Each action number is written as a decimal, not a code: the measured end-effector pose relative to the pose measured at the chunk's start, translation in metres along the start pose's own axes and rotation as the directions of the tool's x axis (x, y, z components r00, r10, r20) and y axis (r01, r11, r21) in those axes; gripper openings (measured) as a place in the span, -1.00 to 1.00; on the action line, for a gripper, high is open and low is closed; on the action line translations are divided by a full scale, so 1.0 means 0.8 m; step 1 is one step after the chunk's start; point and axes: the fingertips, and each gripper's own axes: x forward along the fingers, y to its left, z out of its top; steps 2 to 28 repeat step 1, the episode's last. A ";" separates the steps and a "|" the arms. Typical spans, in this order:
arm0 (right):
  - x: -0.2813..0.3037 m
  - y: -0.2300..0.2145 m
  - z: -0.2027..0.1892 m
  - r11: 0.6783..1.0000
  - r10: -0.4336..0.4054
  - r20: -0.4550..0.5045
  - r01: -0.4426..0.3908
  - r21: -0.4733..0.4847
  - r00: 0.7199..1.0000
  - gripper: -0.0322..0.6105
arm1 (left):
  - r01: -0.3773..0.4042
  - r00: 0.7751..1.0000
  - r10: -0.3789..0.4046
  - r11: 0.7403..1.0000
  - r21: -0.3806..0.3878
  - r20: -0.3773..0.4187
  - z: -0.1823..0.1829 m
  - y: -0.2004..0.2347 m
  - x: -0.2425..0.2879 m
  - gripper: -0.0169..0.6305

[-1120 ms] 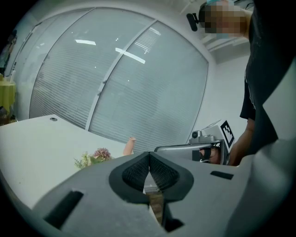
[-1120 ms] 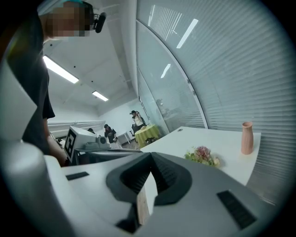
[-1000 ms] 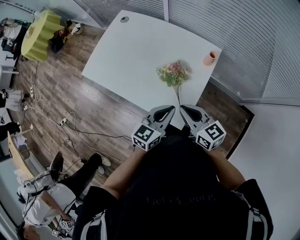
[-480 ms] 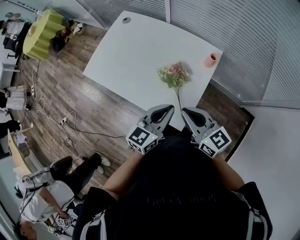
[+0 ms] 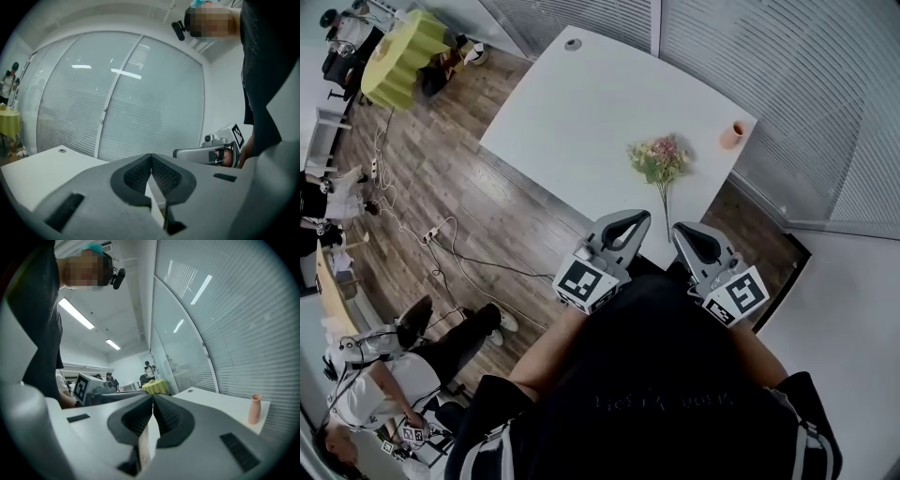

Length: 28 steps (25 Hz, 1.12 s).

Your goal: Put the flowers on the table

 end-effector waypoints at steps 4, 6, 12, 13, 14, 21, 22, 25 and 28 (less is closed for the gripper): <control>0.000 0.002 0.002 1.000 0.000 0.002 0.000 -0.001 1.000 -0.80 | -0.003 1.000 0.003 1.000 -0.002 0.004 0.003 0.001 -0.002 -0.89; 0.000 0.002 0.002 1.000 0.000 0.002 0.000 -0.001 1.000 -0.80 | -0.003 1.000 0.003 1.000 -0.002 0.004 0.003 0.001 -0.002 -0.89; 0.000 0.002 0.002 1.000 0.000 0.002 0.000 -0.001 1.000 -0.80 | -0.003 1.000 0.003 1.000 -0.002 0.004 0.003 0.001 -0.002 -0.89; 0.000 0.002 0.002 1.000 0.000 0.002 0.000 -0.001 1.000 -0.80 | -0.003 1.000 0.003 1.000 -0.002 0.004 0.003 0.001 -0.002 -0.89; 0.000 0.002 0.002 1.000 0.000 0.002 0.000 -0.001 1.000 -0.80 | -0.003 1.000 0.003 1.000 -0.002 0.004 0.003 0.001 -0.002 -0.89; 0.000 0.002 0.002 1.000 0.000 0.002 0.000 -0.001 1.000 -0.80 | -0.003 1.000 0.003 1.000 -0.002 0.004 0.003 0.001 -0.002 -0.89; 0.000 0.002 0.002 1.000 0.000 0.002 0.000 -0.001 1.000 -0.80 | -0.003 1.000 0.003 1.000 -0.002 0.004 0.003 0.001 -0.002 -0.89; 0.000 0.002 0.002 1.000 0.000 0.002 0.000 -0.001 1.000 -0.80 | -0.003 1.000 0.003 1.000 -0.002 0.004 0.003 0.001 -0.002 -0.89; 0.000 0.002 0.002 1.000 0.000 0.002 0.000 -0.001 1.000 -0.80 | -0.003 1.000 0.003 1.000 -0.002 0.004 0.003 0.001 -0.002 -0.89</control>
